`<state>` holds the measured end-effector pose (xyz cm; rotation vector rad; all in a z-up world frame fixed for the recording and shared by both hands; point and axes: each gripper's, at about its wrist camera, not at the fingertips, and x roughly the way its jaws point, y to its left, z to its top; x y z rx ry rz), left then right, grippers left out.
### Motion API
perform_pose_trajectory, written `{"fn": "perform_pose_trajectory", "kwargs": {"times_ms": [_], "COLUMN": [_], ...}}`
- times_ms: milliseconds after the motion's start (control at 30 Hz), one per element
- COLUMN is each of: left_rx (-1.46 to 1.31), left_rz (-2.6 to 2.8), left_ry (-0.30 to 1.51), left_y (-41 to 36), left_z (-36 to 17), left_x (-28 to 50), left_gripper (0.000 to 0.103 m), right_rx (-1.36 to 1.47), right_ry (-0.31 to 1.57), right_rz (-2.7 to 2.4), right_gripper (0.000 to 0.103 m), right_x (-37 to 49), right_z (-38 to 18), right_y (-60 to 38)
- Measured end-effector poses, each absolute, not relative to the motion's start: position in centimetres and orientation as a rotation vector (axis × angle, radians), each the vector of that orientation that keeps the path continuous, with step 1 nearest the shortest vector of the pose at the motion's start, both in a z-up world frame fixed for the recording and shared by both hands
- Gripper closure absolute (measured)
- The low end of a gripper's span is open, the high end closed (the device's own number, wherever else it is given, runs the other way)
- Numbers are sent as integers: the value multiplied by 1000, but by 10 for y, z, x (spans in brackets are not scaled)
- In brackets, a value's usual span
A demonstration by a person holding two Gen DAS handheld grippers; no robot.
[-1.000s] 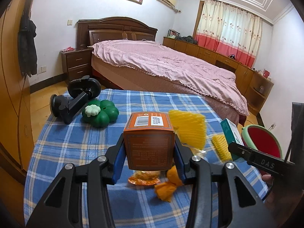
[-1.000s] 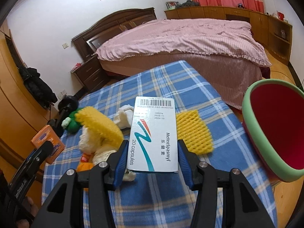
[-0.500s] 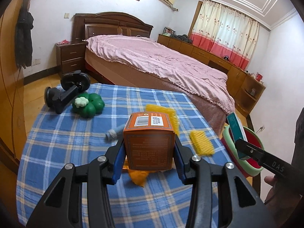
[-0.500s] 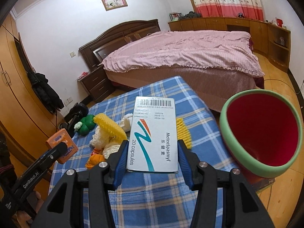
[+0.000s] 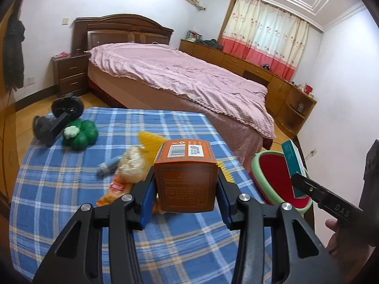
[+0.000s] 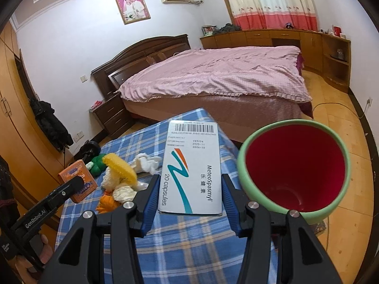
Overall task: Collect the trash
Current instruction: 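Grasp the white medicine box with the right gripper while the left gripper holds the orange box, then carry both boxes over the red bucket and open both grippers to drop them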
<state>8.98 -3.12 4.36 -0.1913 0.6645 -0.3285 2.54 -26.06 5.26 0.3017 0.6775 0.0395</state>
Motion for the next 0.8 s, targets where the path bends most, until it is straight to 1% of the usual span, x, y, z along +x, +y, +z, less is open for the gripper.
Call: {"fn": "perform_pose_trajectory", "kwargs": {"times_ms": [800], "left_rx": [-64], "left_rz": [-518], "left_ry": [681], "left_y": [-158], "left_z": [50], "left_x": [115], "left_gripper": [57], "right_rx": [377], "right_ry": [672], "right_rz": [-138], "right_gripper": [50], "right_x": [6], "right_z": [34], "right_y": [-370]}}
